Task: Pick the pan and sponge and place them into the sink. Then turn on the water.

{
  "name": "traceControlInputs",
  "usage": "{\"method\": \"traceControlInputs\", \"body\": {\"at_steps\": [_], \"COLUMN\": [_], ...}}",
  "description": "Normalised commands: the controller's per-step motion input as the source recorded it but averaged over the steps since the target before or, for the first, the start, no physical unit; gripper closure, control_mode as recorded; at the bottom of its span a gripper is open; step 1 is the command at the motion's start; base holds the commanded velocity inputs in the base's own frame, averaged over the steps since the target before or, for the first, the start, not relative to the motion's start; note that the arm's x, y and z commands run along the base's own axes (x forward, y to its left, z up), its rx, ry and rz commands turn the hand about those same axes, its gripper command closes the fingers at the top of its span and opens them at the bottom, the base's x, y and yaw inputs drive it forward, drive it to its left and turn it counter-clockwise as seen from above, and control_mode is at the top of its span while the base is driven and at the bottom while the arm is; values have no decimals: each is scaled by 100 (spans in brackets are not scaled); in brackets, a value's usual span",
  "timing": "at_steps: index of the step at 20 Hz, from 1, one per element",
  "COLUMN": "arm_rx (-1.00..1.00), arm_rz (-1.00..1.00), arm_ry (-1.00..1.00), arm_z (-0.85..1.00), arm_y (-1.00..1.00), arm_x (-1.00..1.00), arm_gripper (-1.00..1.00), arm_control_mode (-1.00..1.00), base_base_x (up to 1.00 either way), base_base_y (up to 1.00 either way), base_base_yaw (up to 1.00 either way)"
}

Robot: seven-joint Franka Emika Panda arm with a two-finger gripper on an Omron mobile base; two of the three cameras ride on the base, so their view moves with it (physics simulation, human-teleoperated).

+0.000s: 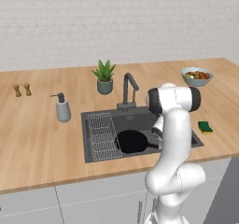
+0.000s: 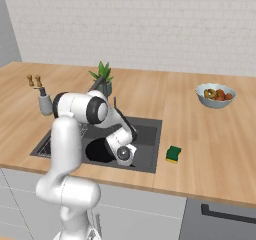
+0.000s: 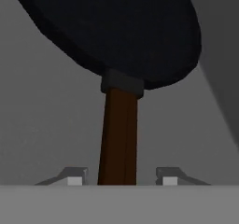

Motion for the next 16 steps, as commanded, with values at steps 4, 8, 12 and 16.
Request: {"method": "traceControlInputs", "body": {"at_steps": [4, 8, 12, 16], "arm_rx": [0, 0, 6, 8], "arm_rz": [15, 19, 16, 13], "arm_ry": [-2, 6, 6, 7], "arm_z": [65, 83, 86, 89], "arm_y": [0, 0, -12, -23], "arm_x": [1, 14, 11, 3], "arm_gripper": [-100, -100, -100, -100], "arm_control_mode": [-100, -100, -100, -100], "base_base_x": [0, 0, 0, 0], "base_base_y": [0, 0, 0, 0], "base_base_yaw": [0, 0, 0, 0]}}
